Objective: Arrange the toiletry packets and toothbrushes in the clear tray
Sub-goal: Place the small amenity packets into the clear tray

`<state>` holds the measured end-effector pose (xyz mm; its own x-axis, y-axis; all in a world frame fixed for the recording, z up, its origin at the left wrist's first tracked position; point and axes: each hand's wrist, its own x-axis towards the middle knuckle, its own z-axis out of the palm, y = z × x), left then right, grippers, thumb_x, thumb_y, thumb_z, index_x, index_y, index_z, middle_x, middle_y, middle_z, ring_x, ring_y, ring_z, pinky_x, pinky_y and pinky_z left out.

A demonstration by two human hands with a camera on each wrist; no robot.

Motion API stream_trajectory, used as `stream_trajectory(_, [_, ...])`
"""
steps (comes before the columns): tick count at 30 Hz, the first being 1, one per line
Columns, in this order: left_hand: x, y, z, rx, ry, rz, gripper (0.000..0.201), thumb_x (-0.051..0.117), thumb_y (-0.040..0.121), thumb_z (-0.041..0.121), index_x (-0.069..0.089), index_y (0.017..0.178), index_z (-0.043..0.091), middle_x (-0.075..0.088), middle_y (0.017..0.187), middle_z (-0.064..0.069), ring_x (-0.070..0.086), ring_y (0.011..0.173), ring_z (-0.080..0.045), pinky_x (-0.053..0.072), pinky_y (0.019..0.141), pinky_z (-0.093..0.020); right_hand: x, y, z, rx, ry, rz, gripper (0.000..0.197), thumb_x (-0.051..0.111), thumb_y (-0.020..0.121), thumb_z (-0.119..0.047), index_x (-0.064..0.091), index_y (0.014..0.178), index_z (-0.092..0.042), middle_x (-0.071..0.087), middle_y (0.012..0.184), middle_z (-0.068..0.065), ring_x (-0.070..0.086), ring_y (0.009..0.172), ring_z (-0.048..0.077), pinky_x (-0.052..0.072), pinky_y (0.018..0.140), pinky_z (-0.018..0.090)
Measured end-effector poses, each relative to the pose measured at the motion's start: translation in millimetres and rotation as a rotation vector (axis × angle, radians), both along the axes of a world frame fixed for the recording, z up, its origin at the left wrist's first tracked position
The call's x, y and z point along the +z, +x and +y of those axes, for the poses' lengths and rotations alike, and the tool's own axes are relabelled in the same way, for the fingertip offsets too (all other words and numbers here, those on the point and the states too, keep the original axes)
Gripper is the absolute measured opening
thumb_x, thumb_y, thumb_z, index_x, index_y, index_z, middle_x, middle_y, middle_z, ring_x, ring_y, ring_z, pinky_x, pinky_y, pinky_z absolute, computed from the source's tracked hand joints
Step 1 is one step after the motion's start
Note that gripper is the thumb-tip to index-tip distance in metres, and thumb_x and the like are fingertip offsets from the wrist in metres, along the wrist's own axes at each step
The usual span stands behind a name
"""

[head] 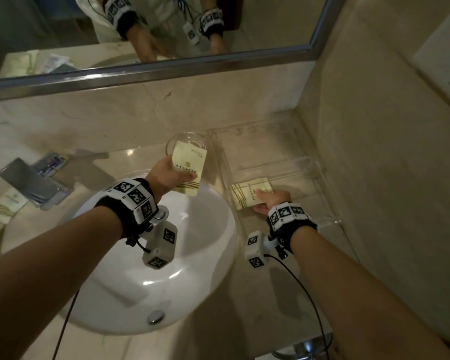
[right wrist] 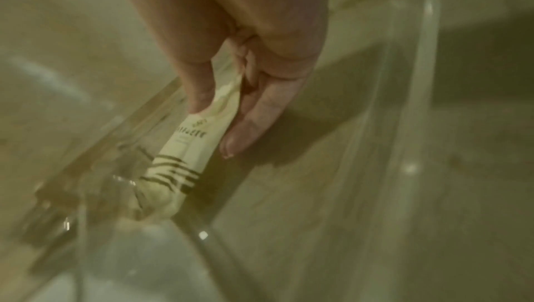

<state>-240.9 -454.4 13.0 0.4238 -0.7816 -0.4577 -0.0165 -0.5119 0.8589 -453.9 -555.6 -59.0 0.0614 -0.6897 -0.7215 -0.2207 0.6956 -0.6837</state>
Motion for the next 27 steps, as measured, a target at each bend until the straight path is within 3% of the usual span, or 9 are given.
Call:
stream_trajectory(3, [0, -2, -1, 0.004, -0.008, 0.012, 0.043, 0.065, 0.081, 0.005, 0.053, 0.122, 0.005, 0.063, 0.108, -0.013, 0.061, 0.093, -0.027, 0.053, 0.072, -0.034, 6, -4, 0, 0.171, -0.088, 0.219, 0.046, 0.061, 0.088, -0.034, 0.059, 0.105, 0.008, 0.068, 0.093, 0.022, 0.066, 0.063, 0.031, 0.059, 0.071, 0.047])
stream_trajectory(6, [3, -9, -6, -0.001, -0.009, 0.041, 0.036, 0.061, 0.086, 0.010, 0.054, 0.121, 0.005, 0.065, 0.101, -0.010, 0.063, 0.086, -0.025, 0.053, 0.073, -0.034, 14, -16, -4, 0.277, -0.152, 0.372, 0.050, 0.050, 0.091, -0.045, 0.059, 0.101, 0.003, 0.070, 0.093, 0.022, 0.071, 0.071, 0.035, 0.058, 0.056, 0.038])
stream_trajectory(9, [9, -21, -13, -0.091, -0.015, 0.024, 0.030, 0.054, 0.091, 0.014, 0.055, 0.118, 0.001, 0.064, 0.085, -0.002, 0.062, 0.073, -0.016, 0.055, 0.059, -0.023, 18, -31, -11, 0.306, -0.168, 0.443, 0.057, 0.046, 0.091, -0.046, 0.061, 0.098, 0.008, 0.070, 0.090, 0.021, 0.070, 0.078, 0.035, 0.059, 0.071, 0.043])
stream_trajectory(13, [18, -40, -25, -0.246, -0.007, -0.018, 0.024, 0.060, 0.088, 0.014, 0.059, 0.108, 0.002, 0.064, 0.081, -0.003, 0.062, 0.069, -0.015, 0.051, 0.046, -0.014, 44, -38, -8, 0.278, -0.245, 0.191, 0.033, 0.052, 0.092, -0.039, 0.063, 0.089, -0.007, 0.060, 0.066, 0.005, 0.053, 0.054, 0.017, 0.048, 0.055, 0.028])
stream_trajectory(17, [25, -62, -37, -0.379, 0.020, -0.013, 0.008, 0.067, 0.082, 0.013, 0.066, 0.090, 0.013, 0.070, 0.072, 0.001, 0.067, 0.059, -0.011, 0.053, 0.050, -0.016, 75, -35, -3, 0.382, -0.303, -0.106, 0.026, 0.057, 0.092, -0.029, 0.059, 0.109, -0.010, 0.062, 0.080, 0.002, 0.058, 0.064, 0.012, 0.050, 0.059, 0.022])
stream_trajectory(19, [25, -74, -42, -0.448, 0.024, -0.047, 0.015, 0.068, 0.081, 0.014, 0.067, 0.095, 0.008, 0.069, 0.074, -0.001, 0.067, 0.058, -0.008, 0.052, 0.051, -0.013, 81, -37, -5, 0.440, -0.250, -0.176, 0.028, 0.058, 0.091, -0.020, 0.055, 0.117, -0.009, 0.063, 0.086, 0.001, 0.061, 0.068, 0.013, 0.052, 0.061, 0.022])
stream_trajectory(22, [24, -88, -48, -0.482, 0.012, -0.105, 0.012, 0.068, 0.080, 0.012, 0.066, 0.092, 0.011, 0.065, 0.069, 0.005, 0.062, 0.052, 0.001, 0.048, 0.050, -0.007, 83, -45, -3, 0.519, -0.193, -0.217, 0.009, 0.055, 0.092, -0.006, 0.057, 0.098, -0.011, 0.062, 0.082, 0.004, 0.064, 0.055, 0.006, 0.052, 0.053, 0.017])
stream_trajectory(24, [21, -95, -51, -0.511, 0.025, -0.112, 0.006, 0.069, 0.081, 0.015, 0.065, 0.085, 0.014, 0.065, 0.065, 0.008, 0.060, 0.052, 0.002, 0.047, 0.052, -0.008, 78, -54, -6, 0.468, -0.194, -0.211, 0.011, 0.052, 0.092, 0.000, 0.056, 0.091, -0.010, 0.058, 0.077, 0.006, 0.060, 0.043, 0.001, 0.049, 0.046, 0.014])
stream_trajectory(27, [16, -99, -56, -0.485, 0.042, -0.088, 0.009, 0.065, 0.084, 0.017, 0.059, 0.078, 0.018, 0.062, 0.072, 0.001, 0.055, 0.061, -0.010, 0.043, 0.055, -0.017, 69, -73, -16, 0.344, -0.221, -0.080, 0.019, 0.050, 0.093, 0.001, 0.056, 0.111, 0.003, 0.056, 0.074, 0.006, 0.056, 0.037, -0.002, 0.042, 0.039, 0.013])
